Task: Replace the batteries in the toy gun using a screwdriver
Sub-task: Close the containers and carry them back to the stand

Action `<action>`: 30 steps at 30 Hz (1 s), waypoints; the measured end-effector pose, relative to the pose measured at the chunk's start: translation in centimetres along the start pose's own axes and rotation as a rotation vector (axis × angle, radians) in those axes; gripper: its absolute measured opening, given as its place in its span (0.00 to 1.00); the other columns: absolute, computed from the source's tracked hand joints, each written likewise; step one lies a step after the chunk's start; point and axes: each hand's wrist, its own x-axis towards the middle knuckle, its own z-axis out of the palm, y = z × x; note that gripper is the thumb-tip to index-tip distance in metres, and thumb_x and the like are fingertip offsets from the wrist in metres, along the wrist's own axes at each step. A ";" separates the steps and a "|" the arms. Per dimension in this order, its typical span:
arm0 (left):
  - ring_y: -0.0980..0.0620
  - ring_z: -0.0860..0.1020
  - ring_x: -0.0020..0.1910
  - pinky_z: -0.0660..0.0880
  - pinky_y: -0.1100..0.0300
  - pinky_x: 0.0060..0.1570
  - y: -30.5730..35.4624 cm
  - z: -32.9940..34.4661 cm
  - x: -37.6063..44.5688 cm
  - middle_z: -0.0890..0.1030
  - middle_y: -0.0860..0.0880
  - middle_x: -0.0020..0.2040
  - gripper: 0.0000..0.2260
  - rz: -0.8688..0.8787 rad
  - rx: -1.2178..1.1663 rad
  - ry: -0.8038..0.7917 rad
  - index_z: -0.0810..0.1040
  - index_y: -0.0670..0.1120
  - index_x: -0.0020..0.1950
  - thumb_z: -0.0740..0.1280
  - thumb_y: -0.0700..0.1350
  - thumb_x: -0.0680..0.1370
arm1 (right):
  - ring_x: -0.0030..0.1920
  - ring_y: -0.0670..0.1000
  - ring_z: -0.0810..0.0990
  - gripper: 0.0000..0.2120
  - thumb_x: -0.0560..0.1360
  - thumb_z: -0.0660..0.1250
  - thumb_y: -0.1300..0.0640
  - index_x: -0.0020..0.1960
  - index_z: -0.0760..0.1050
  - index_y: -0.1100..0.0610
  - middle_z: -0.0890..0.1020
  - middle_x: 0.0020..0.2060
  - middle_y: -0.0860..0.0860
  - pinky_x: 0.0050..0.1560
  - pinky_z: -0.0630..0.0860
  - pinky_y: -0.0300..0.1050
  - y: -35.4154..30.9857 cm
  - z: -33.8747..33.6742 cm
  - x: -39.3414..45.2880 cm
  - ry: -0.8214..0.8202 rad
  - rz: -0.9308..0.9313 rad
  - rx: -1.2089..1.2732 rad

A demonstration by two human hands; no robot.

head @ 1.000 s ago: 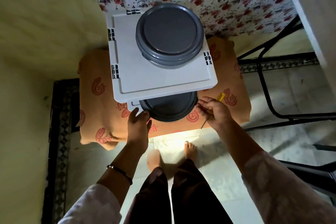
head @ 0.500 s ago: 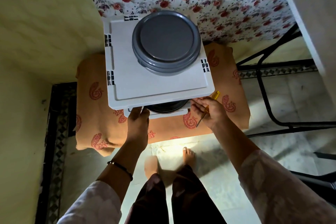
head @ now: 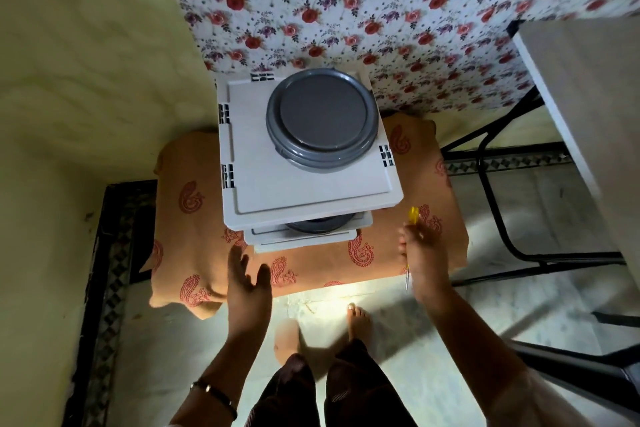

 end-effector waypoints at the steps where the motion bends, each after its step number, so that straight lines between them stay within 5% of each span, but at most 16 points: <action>1: 0.50 0.62 0.73 0.61 0.57 0.66 0.0 -1.0 -0.3 0.62 0.47 0.75 0.28 0.056 0.055 0.031 0.55 0.48 0.77 0.61 0.37 0.80 | 0.31 0.48 0.71 0.08 0.76 0.65 0.52 0.40 0.75 0.54 0.75 0.32 0.53 0.31 0.66 0.40 -0.5 -0.1 -1.2 0.019 -0.157 -0.122; 6: 0.54 0.56 0.74 0.58 0.51 0.71 1.7 -4.1 -0.1 0.54 0.52 0.78 0.35 0.418 0.401 0.026 0.48 0.54 0.78 0.65 0.40 0.78 | 0.30 0.43 0.73 0.12 0.71 0.67 0.44 0.42 0.78 0.53 0.76 0.28 0.43 0.32 0.69 0.39 -6.0 1.4 -6.1 -0.300 -0.509 -0.076; 11: 0.47 0.53 0.77 0.70 0.39 0.63 3.7 -5.2 1.3 0.44 0.55 0.78 0.37 0.572 0.692 -0.080 0.42 0.52 0.77 0.64 0.46 0.77 | 0.44 0.42 0.81 0.08 0.71 0.70 0.57 0.51 0.80 0.56 0.83 0.45 0.47 0.44 0.75 0.31 -10.2 5.2 -8.3 -0.476 -0.883 -0.175; 14: 0.52 0.42 0.77 0.52 0.49 0.75 3.8 -5.2 1.7 0.42 0.51 0.78 0.33 0.617 0.778 -0.162 0.41 0.49 0.77 0.53 0.53 0.76 | 0.48 0.46 0.79 0.17 0.69 0.69 0.69 0.56 0.79 0.56 0.80 0.48 0.52 0.50 0.76 0.36 -10.6 8.4 -7.7 -0.532 -1.034 -0.404; 20: 0.53 0.40 0.77 0.43 0.56 0.75 3.6 -5.3 2.0 0.41 0.49 0.78 0.33 0.648 0.824 -0.165 0.40 0.47 0.77 0.51 0.52 0.76 | 0.50 0.60 0.78 0.24 0.64 0.67 0.72 0.58 0.76 0.57 0.77 0.53 0.58 0.34 0.79 0.51 -9.5 14.3 -6.7 -0.380 -1.168 -0.879; 24: 0.55 0.37 0.76 0.40 0.59 0.74 3.8 -5.3 2.1 0.38 0.50 0.77 0.34 0.662 0.801 -0.174 0.39 0.47 0.76 0.58 0.47 0.77 | 0.51 0.63 0.76 0.21 0.65 0.62 0.71 0.57 0.76 0.60 0.77 0.53 0.61 0.42 0.79 0.54 -9.9 15.9 -5.8 -0.350 -1.207 -0.994; 30: 0.56 0.34 0.75 0.32 0.70 0.68 3.8 -5.1 1.9 0.34 0.51 0.76 0.37 0.662 0.792 -0.184 0.36 0.49 0.75 0.61 0.43 0.79 | 0.55 0.61 0.74 0.24 0.63 0.68 0.71 0.58 0.74 0.60 0.74 0.57 0.61 0.49 0.77 0.56 -10.2 15.7 -5.8 -0.381 -1.215 -1.071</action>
